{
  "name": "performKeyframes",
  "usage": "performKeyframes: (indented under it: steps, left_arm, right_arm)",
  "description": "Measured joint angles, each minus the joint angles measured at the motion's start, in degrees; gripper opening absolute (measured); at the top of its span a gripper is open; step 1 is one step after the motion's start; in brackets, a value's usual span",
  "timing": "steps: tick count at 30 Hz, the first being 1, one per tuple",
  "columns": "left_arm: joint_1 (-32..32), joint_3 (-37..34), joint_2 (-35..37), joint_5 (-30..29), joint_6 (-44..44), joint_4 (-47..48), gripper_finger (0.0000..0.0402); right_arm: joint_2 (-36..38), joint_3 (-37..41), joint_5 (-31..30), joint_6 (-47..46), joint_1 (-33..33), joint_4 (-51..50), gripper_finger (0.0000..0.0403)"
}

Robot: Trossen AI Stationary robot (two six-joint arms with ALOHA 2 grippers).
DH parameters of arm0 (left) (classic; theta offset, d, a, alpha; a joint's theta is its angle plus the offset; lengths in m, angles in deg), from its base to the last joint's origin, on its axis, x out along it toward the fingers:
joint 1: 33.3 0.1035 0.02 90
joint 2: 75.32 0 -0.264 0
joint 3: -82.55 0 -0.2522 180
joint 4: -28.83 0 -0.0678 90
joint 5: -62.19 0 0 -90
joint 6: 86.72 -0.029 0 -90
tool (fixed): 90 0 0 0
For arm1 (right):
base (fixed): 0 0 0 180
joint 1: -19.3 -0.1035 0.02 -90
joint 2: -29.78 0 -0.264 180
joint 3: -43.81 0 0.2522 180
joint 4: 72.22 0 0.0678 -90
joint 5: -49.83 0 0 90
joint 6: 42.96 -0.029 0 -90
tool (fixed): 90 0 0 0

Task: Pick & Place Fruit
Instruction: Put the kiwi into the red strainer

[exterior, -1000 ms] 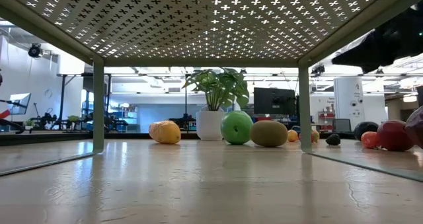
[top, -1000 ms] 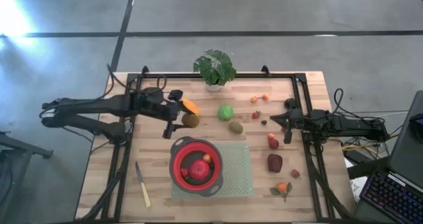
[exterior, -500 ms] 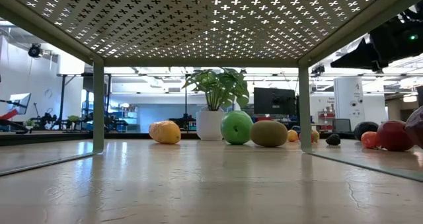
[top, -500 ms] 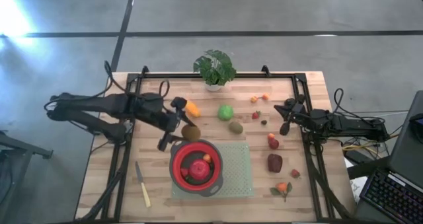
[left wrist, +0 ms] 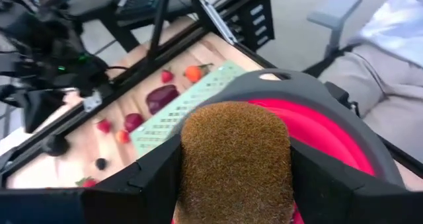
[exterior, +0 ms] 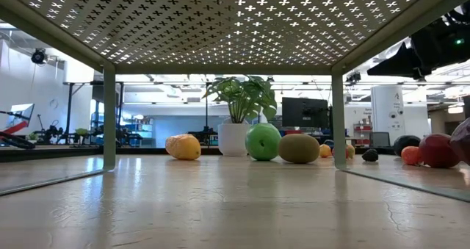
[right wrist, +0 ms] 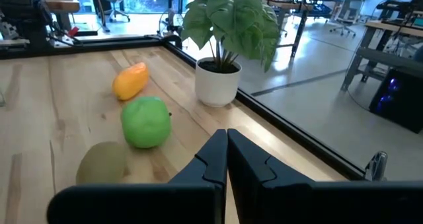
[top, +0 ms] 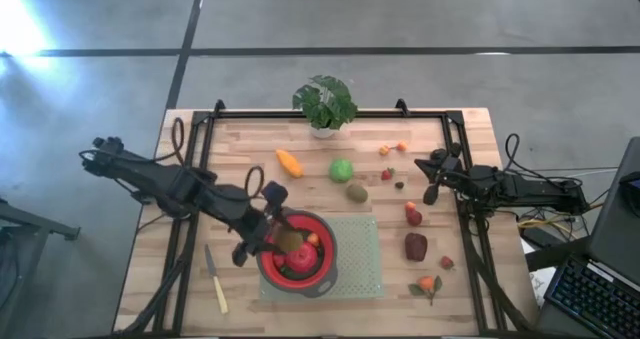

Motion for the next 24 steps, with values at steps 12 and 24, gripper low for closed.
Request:
performKeyframes:
  steps: [12, 24]
  left_arm:
    - [-0.37, -0.06, -6.57, 0.76, 4.36, -0.46, 0.0243]
    - [-0.22, -0.01, -5.66, -12.95, 12.49, -0.14, 0.0243]
  right_arm:
    - [0.0, 0.0, 0.0, -0.07, 0.0, -0.09, 0.0008]
    - [-0.04, 0.0, -0.01, -0.09, 0.0, -0.09, 0.0008]
